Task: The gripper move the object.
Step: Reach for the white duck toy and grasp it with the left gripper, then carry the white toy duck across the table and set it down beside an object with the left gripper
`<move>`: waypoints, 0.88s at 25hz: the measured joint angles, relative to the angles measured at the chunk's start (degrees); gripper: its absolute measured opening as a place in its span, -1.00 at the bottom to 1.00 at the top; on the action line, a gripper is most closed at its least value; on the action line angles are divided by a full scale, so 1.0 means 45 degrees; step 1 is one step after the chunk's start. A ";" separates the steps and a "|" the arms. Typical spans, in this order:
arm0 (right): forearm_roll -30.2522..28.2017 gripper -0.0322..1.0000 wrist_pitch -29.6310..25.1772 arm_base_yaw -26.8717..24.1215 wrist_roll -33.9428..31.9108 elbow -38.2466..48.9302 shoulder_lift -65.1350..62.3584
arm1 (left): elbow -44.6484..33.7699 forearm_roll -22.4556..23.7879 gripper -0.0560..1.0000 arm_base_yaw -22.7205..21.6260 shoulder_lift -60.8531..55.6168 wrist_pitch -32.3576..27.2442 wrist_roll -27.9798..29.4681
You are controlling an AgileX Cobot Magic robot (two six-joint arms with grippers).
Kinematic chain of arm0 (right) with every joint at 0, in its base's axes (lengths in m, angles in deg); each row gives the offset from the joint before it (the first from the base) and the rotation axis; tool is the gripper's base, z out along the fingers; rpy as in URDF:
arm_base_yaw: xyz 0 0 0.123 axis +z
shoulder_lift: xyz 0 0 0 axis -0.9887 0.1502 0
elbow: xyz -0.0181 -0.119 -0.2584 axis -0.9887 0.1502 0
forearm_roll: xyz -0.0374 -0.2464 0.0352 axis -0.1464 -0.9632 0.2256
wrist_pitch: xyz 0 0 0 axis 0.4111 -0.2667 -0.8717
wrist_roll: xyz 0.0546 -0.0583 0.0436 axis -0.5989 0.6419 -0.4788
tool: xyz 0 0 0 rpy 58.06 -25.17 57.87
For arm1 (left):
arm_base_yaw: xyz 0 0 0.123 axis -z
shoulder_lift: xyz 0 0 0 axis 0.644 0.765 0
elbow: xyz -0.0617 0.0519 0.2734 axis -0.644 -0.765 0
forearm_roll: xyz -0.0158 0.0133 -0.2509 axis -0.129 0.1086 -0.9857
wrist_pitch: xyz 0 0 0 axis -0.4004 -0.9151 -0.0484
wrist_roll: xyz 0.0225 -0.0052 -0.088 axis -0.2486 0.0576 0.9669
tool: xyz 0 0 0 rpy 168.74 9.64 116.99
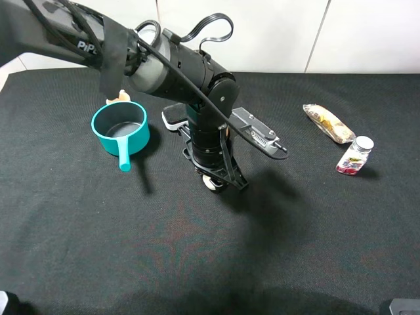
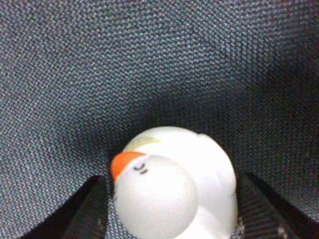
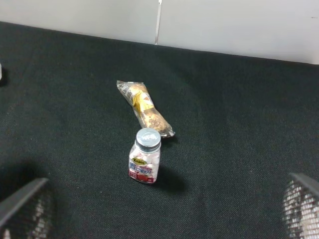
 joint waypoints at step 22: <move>0.0000 0.41 0.0000 0.0000 0.0000 0.0000 0.0000 | 0.0000 0.0000 0.09 0.0000 0.0000 0.0138 0.0000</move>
